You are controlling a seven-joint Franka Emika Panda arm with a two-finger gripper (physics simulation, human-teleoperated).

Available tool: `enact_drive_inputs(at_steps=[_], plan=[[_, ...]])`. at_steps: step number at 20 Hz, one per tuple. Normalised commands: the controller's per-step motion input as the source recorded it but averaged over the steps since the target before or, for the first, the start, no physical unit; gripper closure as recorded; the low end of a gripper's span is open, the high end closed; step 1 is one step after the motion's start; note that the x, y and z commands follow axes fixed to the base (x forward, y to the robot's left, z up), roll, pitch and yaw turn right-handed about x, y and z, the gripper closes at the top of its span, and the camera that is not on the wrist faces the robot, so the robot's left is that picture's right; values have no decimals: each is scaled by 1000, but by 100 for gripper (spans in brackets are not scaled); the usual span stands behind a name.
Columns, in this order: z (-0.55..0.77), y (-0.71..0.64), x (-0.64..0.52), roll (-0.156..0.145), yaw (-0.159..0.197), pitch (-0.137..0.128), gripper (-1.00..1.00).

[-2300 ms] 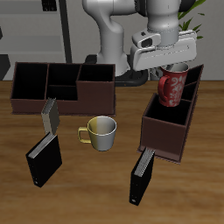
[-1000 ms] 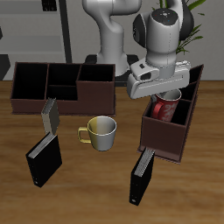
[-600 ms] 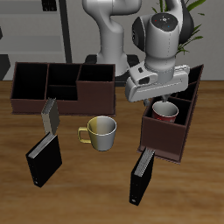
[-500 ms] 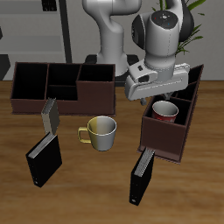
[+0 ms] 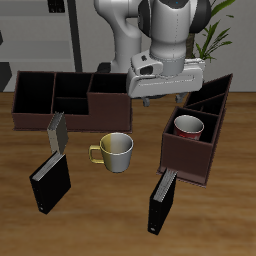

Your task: Place the red mug into the left desk caddy's right compartment and place the right black book into the back desk caddy's left compartment

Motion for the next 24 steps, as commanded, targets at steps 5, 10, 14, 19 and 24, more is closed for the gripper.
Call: enact_drive_inputs(at_steps=[5, 10, 14, 19, 24], plan=[[373, -944, 129, -85, -118, -23, -100], [252, -767, 61, -27, -81, -2, -100], [219, -816, 226, 133, -41, 65, -100], [323, -1201, 417, -12, -91, -22, -100], [78, -725, 368, -27, -52, 1, -100]])
